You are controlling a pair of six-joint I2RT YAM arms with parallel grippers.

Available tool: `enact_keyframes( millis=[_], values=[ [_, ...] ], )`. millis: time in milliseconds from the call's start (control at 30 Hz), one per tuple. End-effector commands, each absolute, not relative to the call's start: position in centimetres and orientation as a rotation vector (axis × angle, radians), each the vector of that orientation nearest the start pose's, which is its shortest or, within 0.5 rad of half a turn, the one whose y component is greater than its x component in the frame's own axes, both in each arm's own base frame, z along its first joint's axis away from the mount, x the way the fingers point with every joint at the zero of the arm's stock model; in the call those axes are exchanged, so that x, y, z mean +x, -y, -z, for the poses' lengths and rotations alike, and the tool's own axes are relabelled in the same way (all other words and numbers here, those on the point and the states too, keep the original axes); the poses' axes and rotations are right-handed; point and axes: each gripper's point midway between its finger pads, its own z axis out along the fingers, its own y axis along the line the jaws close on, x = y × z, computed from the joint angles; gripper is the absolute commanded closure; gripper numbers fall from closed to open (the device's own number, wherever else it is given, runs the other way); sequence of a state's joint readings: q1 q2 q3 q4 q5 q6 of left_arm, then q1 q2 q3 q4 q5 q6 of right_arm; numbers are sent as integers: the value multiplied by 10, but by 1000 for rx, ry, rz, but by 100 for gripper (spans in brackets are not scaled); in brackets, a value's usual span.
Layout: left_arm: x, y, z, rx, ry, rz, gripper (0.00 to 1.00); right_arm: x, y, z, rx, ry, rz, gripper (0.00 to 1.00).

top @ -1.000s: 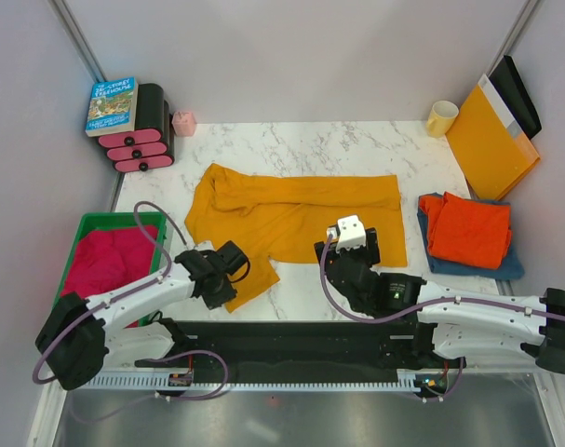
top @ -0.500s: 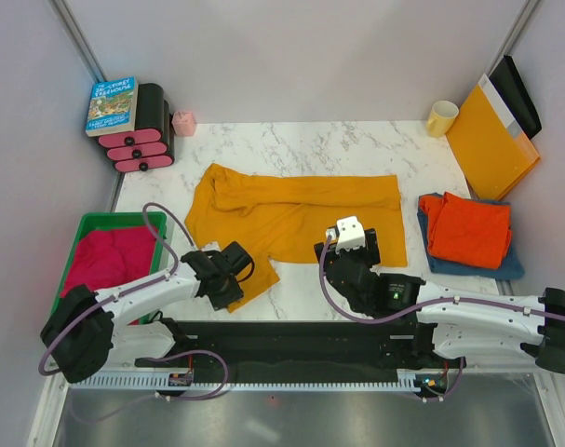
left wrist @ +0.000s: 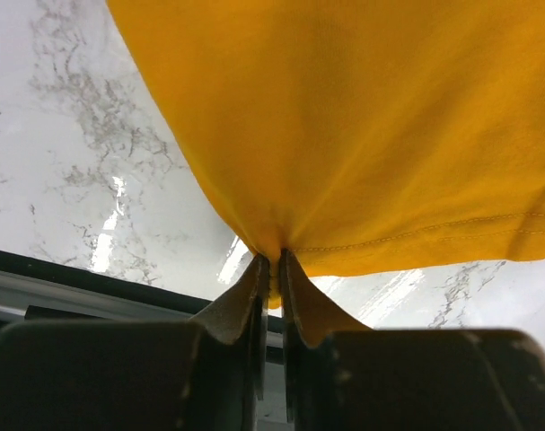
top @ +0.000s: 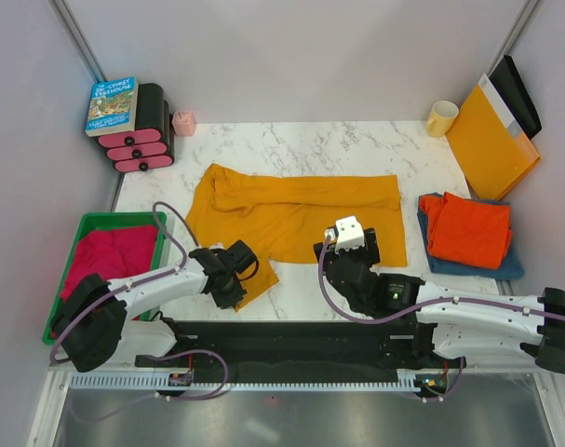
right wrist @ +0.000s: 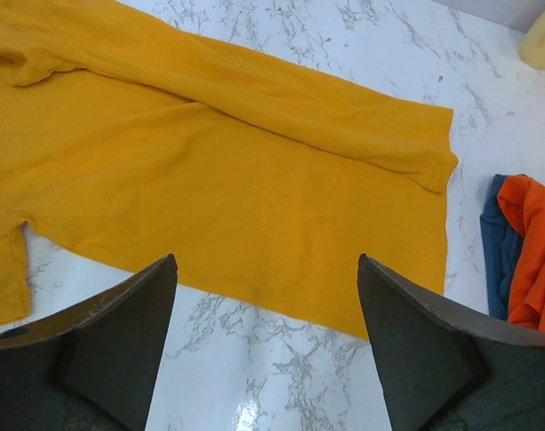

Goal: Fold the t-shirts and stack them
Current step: Grap the side of the flattened tshirt closest away from the robot with both arms

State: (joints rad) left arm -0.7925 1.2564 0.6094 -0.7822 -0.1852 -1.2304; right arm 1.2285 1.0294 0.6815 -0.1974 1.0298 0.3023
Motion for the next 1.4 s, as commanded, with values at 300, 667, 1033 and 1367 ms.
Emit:
enact_keyframes(
  millis=[300,667,1033,1367],
  values=[
    [136,147,-15,-563,-2849,28,98,231,-178,-200,-118,-1820,31,12],
    [177,167,-64,-380,-2706,143,98,313,-63,-131,414,-2160,141,72],
    [190,183,-86,-236,-2666,230,98,292,-60,-67,630,-2334,139,74],
    [184,182,-75,-208,-2687,238,98,247,-22,-44,750,-2358,326,60]
  ],
)
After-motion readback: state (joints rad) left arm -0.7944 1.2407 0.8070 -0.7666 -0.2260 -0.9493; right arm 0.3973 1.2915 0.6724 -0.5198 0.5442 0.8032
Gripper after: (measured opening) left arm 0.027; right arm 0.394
